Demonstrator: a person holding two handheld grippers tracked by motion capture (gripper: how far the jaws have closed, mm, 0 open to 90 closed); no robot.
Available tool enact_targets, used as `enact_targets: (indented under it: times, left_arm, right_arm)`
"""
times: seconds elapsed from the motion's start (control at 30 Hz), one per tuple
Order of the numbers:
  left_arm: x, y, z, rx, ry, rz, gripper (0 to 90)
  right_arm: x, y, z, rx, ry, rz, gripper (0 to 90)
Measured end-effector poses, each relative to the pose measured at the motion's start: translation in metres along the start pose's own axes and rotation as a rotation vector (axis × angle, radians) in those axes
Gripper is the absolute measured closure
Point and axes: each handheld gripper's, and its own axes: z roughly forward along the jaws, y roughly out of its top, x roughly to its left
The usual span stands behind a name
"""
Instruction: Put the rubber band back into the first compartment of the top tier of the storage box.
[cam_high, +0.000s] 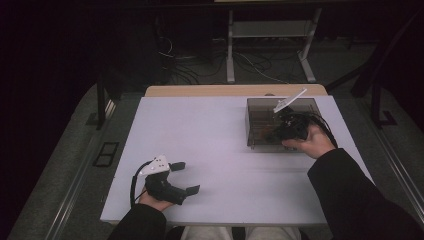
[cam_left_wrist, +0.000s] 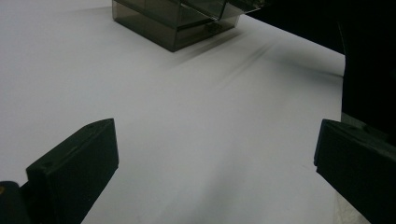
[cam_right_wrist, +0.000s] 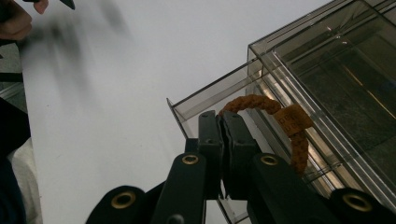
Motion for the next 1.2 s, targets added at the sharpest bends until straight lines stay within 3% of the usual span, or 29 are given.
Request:
enact_targets:
  times: [0.37,0.7,0.93,1.2]
  left_arm:
    - [0.0,0.0,0.0,0.0,0.0,0.0,0.0]
    - [0.0,0.0,0.0,0.0,0.0,-0.001,0.0]
    - [-0.001,-0.001,-0.001,-0.005,0.0,-0.006,0.0]
    - [-0.001,-0.001,-0.002,-0.01,0.001,-0.009,0.0]
  right_arm:
    - [-0.002,-0.001,0.006,0.009,0.007,0.022,82.9]
    - [0.004,-0.001,-0.003,-0.034,-0.025,0.018,69.2]
    - [0.012,-0.004,-0.014,-0.061,-0.099,0.034,48.2]
    - [0.017,-0.009,-0.021,-0.077,-0.129,0.053,25.8]
